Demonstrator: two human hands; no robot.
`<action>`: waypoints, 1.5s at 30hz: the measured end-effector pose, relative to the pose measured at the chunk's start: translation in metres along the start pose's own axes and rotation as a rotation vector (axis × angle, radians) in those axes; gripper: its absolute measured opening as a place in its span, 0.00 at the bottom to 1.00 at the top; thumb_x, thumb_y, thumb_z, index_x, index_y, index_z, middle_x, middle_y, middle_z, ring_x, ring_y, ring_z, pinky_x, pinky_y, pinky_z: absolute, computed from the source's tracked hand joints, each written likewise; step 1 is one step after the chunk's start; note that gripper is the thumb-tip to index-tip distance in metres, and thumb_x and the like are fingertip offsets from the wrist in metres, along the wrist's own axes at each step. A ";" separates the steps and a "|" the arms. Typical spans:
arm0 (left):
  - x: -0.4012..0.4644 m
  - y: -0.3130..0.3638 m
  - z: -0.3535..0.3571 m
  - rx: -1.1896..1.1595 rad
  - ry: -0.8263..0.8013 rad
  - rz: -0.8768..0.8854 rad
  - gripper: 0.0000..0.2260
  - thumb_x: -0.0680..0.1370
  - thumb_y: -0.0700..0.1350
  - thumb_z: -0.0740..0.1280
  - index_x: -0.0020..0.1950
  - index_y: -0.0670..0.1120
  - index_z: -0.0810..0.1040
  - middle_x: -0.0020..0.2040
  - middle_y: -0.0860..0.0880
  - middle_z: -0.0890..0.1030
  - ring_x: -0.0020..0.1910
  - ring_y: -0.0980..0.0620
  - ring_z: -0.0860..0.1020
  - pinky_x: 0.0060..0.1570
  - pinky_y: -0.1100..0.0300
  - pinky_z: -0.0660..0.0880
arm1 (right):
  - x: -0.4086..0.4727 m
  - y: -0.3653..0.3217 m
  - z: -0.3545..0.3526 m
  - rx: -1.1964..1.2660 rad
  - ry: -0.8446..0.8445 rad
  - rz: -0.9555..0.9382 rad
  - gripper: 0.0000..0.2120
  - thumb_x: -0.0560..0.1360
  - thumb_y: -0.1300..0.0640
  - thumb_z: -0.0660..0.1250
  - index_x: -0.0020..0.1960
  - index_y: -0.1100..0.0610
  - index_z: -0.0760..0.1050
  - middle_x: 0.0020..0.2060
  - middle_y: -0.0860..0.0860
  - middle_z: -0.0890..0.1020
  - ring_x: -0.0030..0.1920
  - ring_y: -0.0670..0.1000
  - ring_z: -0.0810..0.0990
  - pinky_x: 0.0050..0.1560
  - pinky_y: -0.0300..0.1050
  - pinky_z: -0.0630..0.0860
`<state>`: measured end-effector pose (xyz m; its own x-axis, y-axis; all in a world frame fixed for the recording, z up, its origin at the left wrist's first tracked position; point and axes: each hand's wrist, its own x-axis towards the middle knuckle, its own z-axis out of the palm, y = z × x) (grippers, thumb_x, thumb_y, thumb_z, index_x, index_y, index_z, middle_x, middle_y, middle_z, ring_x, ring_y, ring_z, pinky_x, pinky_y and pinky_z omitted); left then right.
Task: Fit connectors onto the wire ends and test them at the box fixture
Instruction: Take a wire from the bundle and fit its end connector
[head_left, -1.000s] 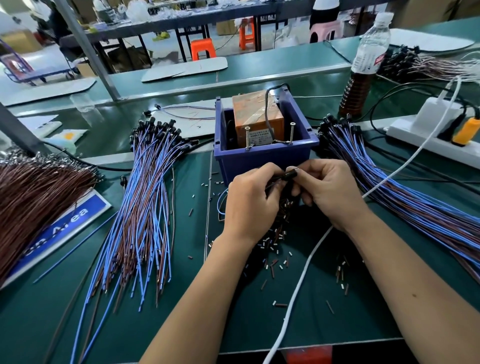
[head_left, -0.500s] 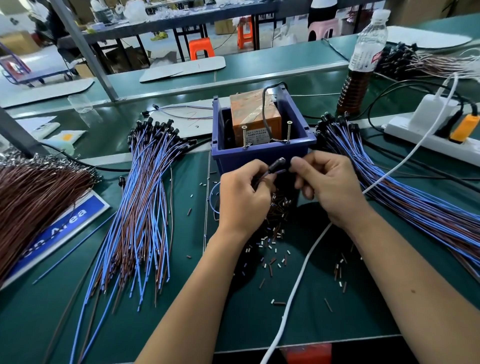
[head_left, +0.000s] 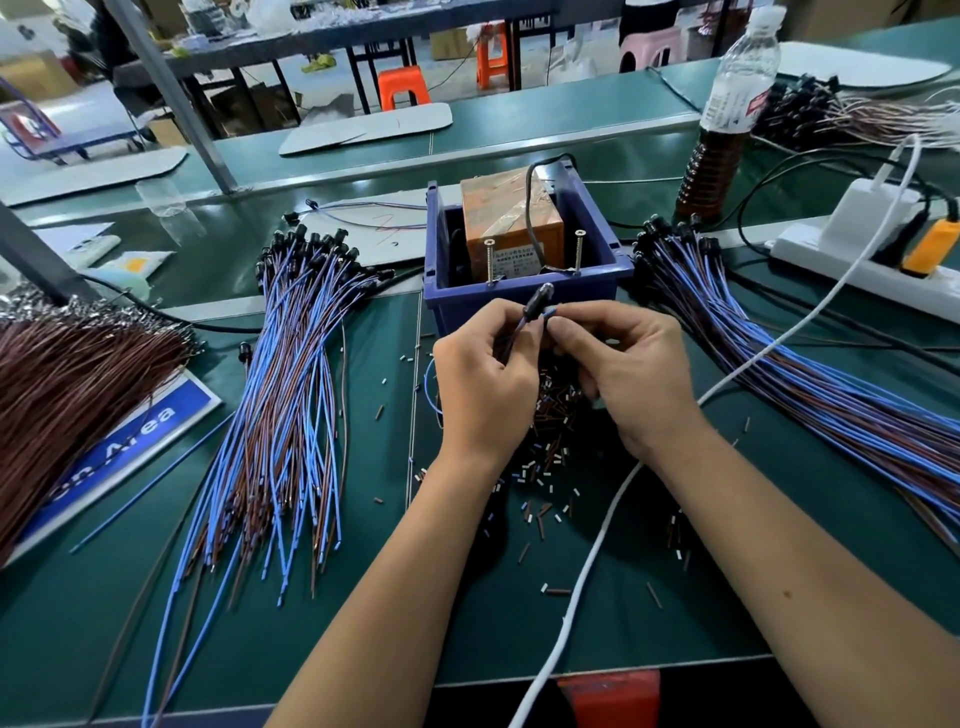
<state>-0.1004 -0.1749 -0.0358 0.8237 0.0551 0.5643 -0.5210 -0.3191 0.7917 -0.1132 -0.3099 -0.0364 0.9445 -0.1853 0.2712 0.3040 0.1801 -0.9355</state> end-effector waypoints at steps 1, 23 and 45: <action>-0.001 0.001 0.001 0.001 -0.009 0.006 0.05 0.80 0.39 0.69 0.45 0.43 0.82 0.36 0.49 0.82 0.35 0.48 0.79 0.36 0.48 0.77 | 0.000 0.000 0.000 0.010 0.019 0.000 0.04 0.77 0.66 0.74 0.49 0.59 0.86 0.32 0.49 0.85 0.23 0.41 0.73 0.24 0.33 0.68; 0.007 0.011 -0.011 0.134 0.541 0.111 0.06 0.81 0.44 0.70 0.48 0.43 0.83 0.36 0.53 0.84 0.34 0.56 0.81 0.40 0.60 0.78 | 0.003 -0.005 -0.001 -0.364 0.338 -0.326 0.06 0.83 0.58 0.67 0.50 0.57 0.81 0.36 0.48 0.84 0.35 0.47 0.81 0.40 0.42 0.77; 0.010 0.000 -0.008 0.112 0.418 0.043 0.13 0.82 0.49 0.69 0.37 0.48 0.78 0.30 0.58 0.72 0.29 0.55 0.69 0.30 0.56 0.68 | 0.009 -0.016 0.010 -0.585 0.352 -0.472 0.08 0.82 0.59 0.68 0.54 0.59 0.86 0.40 0.47 0.86 0.40 0.41 0.85 0.44 0.37 0.80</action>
<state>-0.0941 -0.1673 -0.0281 0.6282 0.4105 0.6610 -0.5066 -0.4290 0.7479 -0.1087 -0.3048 -0.0167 0.6100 -0.4245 0.6691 0.4528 -0.5062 -0.7340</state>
